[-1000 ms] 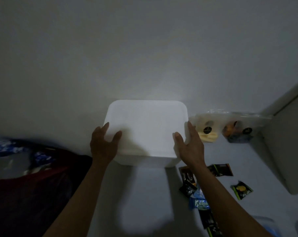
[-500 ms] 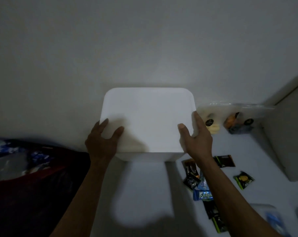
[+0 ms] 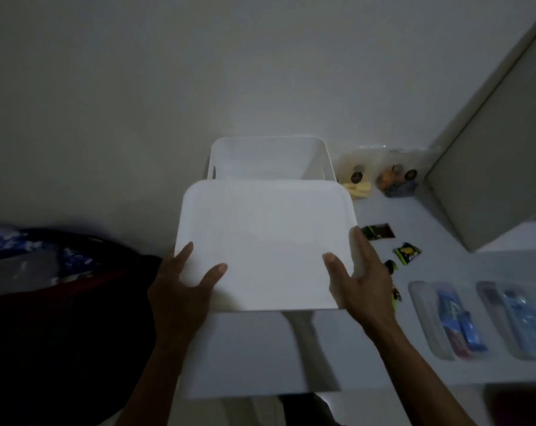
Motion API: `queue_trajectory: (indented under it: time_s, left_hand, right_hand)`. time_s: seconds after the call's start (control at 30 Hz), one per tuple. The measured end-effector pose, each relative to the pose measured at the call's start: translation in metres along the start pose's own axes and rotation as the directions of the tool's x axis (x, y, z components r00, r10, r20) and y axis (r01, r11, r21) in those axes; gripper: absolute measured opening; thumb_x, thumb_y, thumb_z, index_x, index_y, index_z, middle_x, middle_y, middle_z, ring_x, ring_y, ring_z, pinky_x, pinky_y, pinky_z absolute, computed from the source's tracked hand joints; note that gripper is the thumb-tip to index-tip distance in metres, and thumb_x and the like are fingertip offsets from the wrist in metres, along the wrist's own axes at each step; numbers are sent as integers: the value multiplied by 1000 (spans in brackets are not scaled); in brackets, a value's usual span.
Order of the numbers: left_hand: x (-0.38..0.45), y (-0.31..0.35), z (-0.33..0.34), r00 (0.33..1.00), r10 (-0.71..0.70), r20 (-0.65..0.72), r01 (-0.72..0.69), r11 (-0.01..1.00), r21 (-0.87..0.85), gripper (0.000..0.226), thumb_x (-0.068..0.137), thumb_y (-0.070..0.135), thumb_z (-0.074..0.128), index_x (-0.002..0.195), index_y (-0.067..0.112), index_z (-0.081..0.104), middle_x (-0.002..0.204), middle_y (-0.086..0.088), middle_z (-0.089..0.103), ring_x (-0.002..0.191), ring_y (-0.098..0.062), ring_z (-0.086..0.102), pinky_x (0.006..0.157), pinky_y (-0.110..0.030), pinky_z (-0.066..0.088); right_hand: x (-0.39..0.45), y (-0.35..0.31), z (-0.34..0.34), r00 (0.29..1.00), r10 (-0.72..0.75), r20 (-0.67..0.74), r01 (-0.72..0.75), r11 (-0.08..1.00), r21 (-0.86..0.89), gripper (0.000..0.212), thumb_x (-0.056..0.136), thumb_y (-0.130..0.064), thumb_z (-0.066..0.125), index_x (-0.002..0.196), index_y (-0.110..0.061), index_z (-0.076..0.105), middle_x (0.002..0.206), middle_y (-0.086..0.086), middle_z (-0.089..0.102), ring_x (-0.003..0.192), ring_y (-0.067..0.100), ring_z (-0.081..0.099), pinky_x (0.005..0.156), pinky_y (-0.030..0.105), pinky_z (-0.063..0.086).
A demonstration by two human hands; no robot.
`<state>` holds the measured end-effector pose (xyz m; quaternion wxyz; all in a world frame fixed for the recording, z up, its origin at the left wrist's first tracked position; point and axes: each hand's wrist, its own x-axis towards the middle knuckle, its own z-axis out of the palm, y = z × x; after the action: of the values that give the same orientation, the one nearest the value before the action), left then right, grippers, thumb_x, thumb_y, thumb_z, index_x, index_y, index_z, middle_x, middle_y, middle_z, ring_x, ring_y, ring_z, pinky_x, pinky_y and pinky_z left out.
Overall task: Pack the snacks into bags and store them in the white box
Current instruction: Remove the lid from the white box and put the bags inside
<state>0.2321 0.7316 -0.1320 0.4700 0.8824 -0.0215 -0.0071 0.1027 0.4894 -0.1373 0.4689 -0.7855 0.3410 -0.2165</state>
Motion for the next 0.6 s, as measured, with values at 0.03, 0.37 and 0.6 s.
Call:
queue_trajectory:
  time_s: [0.03, 0.37, 0.6]
  left_hand:
    - [-15, -12, -3, 1000, -16, 26, 16, 1000, 23, 71, 71, 40, 84, 134, 18, 59, 145, -3, 50, 128, -21, 50, 107, -32, 37]
    - [-62, -109, 36, 941, -263, 214, 223, 955, 194, 89, 70, 41, 84, 144, 12, 45, 152, -12, 40, 137, -31, 39, 113, -41, 30]
    - [-52, -152, 86, 946, -250, 207, 178, 933, 314, 98, 69, 53, 82, 148, 12, 40, 152, -13, 40, 139, -31, 35, 115, -42, 28]
  right_hand:
    - [-16, 9, 1, 1000, 20, 17, -20, 1000, -15, 78, 84, -42, 71, 150, -24, 33, 152, -9, 38, 139, 6, 33, 111, 25, 29]
    - [-67, 106, 37, 961, 229, 158, -211, 970, -123, 82, 84, -48, 69, 151, -20, 31, 156, -4, 35, 137, 4, 31, 109, 19, 22]
    - [-56, 163, 61, 970, 224, 97, -195, 951, -242, 84, 83, -55, 67, 149, -14, 34, 152, 5, 41, 140, 21, 37, 116, 42, 29]
